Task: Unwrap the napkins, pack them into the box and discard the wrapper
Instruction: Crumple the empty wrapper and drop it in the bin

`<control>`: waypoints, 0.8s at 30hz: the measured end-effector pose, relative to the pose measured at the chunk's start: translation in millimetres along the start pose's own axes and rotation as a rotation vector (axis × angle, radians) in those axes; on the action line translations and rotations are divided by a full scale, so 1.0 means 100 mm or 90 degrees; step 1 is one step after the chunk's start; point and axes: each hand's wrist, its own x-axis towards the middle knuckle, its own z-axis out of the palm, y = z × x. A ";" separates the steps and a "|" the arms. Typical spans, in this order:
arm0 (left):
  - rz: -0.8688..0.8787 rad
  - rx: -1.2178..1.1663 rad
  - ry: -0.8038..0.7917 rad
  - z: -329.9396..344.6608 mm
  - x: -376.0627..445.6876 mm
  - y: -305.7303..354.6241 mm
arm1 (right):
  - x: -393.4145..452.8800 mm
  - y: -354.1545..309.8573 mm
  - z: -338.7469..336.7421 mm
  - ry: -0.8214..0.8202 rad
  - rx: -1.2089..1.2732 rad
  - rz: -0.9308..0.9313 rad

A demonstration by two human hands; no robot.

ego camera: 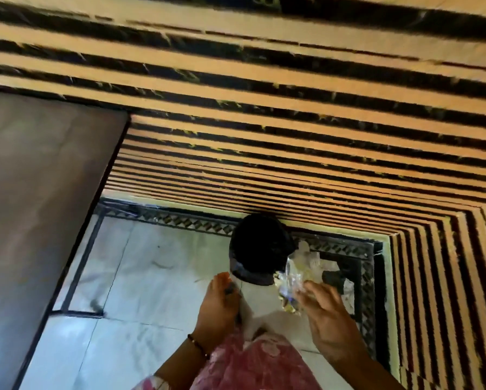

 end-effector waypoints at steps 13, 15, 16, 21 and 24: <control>-0.031 0.478 -0.302 1.09 1.92 -1.70 | 1.61 1.12 2.57 -0.330 -0.161 -0.080; -0.032 0.482 -0.296 1.25 2.21 -1.90 | 1.87 1.28 2.98 -0.361 -0.194 -0.095; -0.029 0.486 -0.295 1.33 2.33 -1.98 | 1.99 1.34 3.17 -0.370 -0.192 -0.092; -0.026 0.535 -0.321 1.62 2.73 -2.49 | 2.47 1.61 4.21 -0.510 -0.206 -0.135; -0.030 0.532 -0.308 1.64 2.77 -2.61 | 2.59 1.75 4.60 -0.562 -0.284 -0.165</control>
